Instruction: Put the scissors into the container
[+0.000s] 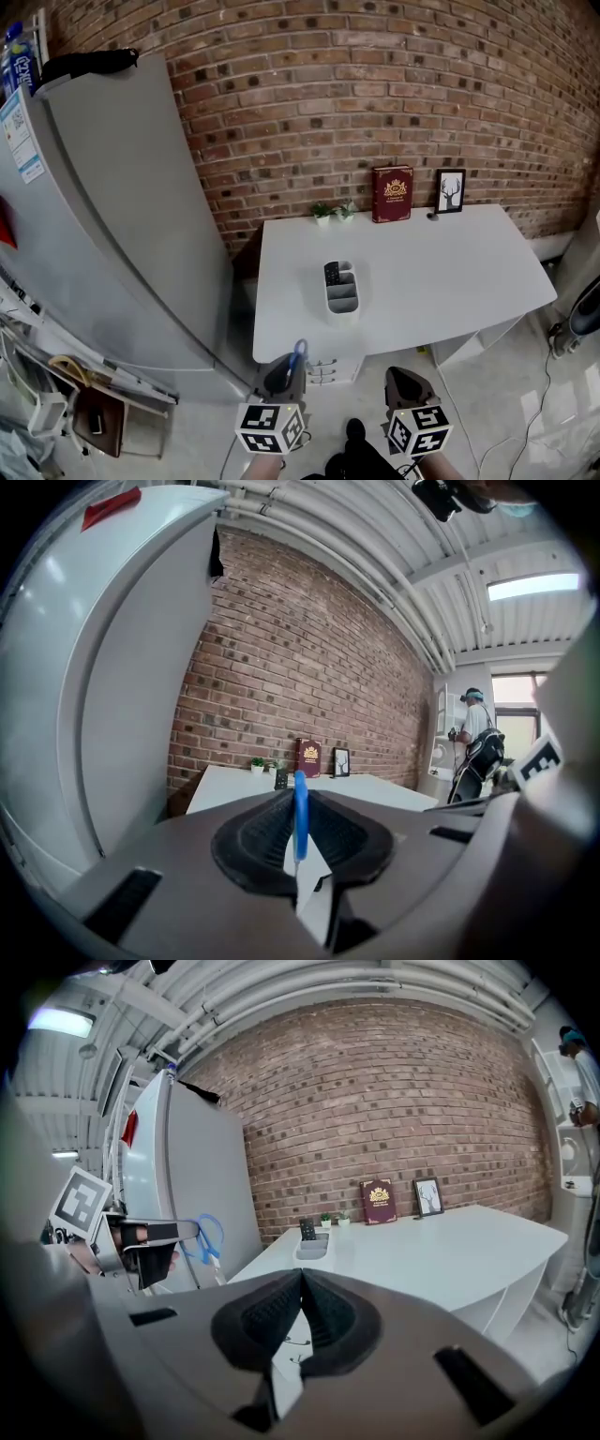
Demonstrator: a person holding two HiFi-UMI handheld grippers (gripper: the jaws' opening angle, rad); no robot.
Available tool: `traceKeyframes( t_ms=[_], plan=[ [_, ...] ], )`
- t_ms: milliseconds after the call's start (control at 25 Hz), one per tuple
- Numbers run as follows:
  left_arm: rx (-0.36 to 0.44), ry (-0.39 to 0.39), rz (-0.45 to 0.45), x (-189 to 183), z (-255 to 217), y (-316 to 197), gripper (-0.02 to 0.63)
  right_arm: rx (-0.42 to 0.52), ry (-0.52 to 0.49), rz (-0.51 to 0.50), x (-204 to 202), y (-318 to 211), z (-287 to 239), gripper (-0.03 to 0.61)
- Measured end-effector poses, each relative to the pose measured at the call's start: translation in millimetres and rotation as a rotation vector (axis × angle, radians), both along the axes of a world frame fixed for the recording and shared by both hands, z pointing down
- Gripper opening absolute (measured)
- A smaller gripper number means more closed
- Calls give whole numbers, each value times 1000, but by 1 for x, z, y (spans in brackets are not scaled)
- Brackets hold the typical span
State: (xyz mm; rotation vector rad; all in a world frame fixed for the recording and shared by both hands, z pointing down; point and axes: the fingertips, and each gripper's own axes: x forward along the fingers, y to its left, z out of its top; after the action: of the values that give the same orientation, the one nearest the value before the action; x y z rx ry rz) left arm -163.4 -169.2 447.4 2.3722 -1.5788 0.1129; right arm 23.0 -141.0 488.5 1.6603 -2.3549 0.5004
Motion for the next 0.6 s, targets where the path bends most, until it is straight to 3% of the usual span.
traceKeyframes(
  t_ms=[600],
  plan=[
    [36, -31, -25, 24, -19, -86, 41, -25, -26, -25, 20, -89, 11, 0]
  ],
)
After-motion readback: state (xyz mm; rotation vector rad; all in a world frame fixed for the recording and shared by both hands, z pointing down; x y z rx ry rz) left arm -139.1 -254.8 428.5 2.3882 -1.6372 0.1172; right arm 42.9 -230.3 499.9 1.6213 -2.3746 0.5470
